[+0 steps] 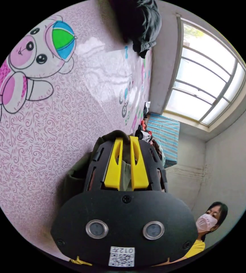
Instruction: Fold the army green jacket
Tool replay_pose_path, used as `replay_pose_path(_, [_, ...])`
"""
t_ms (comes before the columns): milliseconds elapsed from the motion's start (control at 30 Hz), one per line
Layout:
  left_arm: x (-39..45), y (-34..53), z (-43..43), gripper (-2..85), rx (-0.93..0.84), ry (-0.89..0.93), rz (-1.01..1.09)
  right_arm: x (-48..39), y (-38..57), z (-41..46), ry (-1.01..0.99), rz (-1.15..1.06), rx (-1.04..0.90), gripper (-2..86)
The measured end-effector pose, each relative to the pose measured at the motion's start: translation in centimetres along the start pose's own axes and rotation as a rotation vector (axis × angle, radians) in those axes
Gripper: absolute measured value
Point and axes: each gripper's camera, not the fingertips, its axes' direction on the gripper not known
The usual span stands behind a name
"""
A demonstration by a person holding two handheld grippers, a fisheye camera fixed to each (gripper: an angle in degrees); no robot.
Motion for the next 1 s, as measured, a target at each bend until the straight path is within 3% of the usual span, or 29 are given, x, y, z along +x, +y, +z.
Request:
replay_pose_path(133, [3.2, 1.8, -1.7, 7.2, 0.094, 0.212, 0.185, -3.1, 1.3, -2.5, -0.09, -0.067, -0.026, 8.6])
replay_pose_path(200, [5.8, 3.8, -3.3, 8.1, 0.112, 0.161, 0.306, -6.3, 4.0, -6.0, -0.037, -0.192, -0.002, 9.4])
replay_pose_path(267, [8.5, 6.5, -4.4, 9.4, 0.072, -0.029, 0.422, -8.6, 7.1, -8.3, 0.088, -0.317, -0.009, 9.6])
replay_pose_path(333, [10.9, 11.1, -4.1, 11.5, -0.029, -0.438, 0.553, -10.2, 11.1, -9.6, 0.299, -0.448, -0.04, 10.1])
replay_pose_path(433, [9.9, 16.6, -2.1, 13.7, -0.205, -0.795, 0.604, -10.4, 17.7, -10.3, 0.504, -0.574, -0.125, 11.7])
replay_pose_path(600, [5.0, 21.7, 1.6, 15.1, -0.376, -0.845, 0.553, -7.8, 23.0, -8.8, 0.597, -0.572, -0.217, 13.0])
replay_pose_path(1000, [5.5, 22.4, 6.4, 13.9, -0.373, -0.908, 0.676, -11.2, 23.2, -7.9, 0.548, -0.612, -0.296, 10.5])
